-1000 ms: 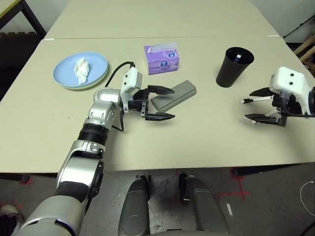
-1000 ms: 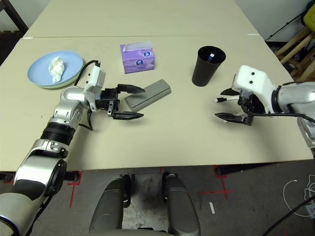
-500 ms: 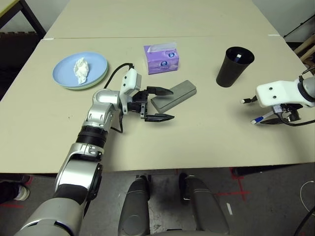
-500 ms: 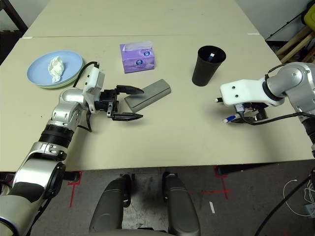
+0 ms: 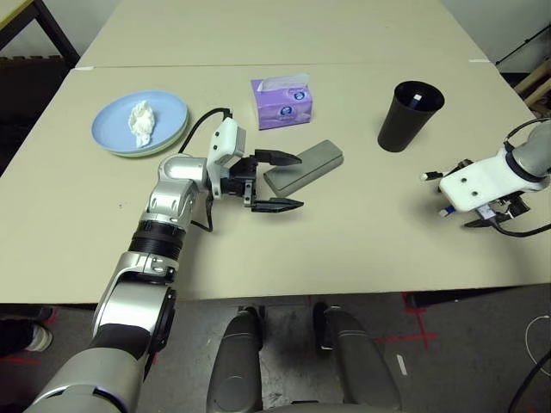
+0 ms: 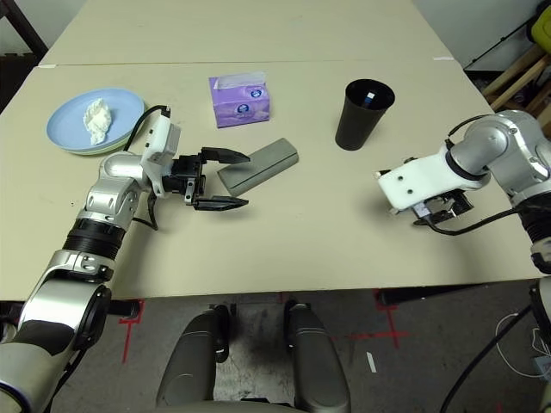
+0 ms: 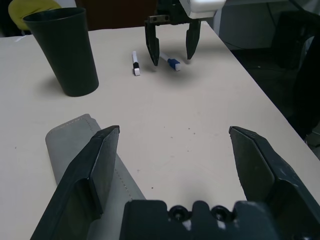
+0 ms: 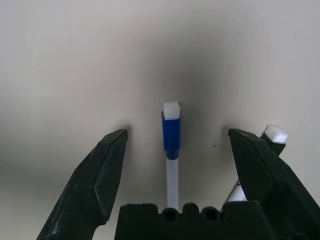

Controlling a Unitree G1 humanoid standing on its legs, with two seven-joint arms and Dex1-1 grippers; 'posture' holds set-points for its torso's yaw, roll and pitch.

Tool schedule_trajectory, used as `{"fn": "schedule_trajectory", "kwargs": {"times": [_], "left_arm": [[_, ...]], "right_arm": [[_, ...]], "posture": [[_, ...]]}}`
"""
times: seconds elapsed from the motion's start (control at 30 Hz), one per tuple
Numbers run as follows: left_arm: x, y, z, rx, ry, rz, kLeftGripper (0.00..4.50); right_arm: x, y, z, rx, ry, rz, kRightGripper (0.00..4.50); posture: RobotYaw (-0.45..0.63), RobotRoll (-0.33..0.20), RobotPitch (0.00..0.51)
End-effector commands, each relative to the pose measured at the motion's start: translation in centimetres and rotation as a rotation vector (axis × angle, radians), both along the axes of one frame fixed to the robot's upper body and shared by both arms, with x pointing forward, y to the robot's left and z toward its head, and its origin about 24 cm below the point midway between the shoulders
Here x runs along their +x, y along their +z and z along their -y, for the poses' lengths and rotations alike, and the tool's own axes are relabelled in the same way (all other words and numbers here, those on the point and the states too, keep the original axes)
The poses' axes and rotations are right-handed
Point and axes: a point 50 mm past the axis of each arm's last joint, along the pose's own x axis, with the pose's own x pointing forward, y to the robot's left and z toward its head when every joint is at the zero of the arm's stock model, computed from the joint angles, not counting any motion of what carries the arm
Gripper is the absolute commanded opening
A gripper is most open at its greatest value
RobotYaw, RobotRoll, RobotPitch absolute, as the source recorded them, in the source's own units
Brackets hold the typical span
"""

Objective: Organize and tidy the items on the table.

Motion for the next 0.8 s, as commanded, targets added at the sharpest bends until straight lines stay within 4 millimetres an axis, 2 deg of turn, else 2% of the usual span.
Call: {"fn": "schedule_trajectory", "kwargs": {"times": [0.03, 0.43, 0.5, 0.57, 0.8], "left_arm": [[-0.3, -0.4, 0.0, 0.003, -0.006, -0.007, 4.47], [-0.5, -0.4, -0.5, 0.004, 0.023, -0.001, 4.49], [-0.5, -0.4, -0.5, 0.007, 0.024, -0.001, 4.5], [-0.4, -0.4, -0.5, 0.009, 0.024, -0.002, 4.5], [-0.4, -0.3, -0.5, 0.012, 0.022, 0.0, 4.5]], "right_arm": [[0.1, -0.3, 0.0, -0.018, 0.015, -0.014, 4.5], [0.1, -1.1, 0.6, -0.088, 0.031, -0.064, 4.48], [0.0, -1.4, 0.9, -0.09, 0.02, -0.079, 4.12], [-0.2, -1.8, 1.1, -0.094, 0.012, -0.099, 3.57], [-0.3, -2.3, 0.7, -0.066, 0.009, -0.109, 0.98]], "posture": [[0.07, 0.0, 0.258], [0.09, 0.0, 0.257], [0.09, 0.0, 0.257], [0.09, 0.0, 0.257], [0.08, 0.0, 0.254]]}}
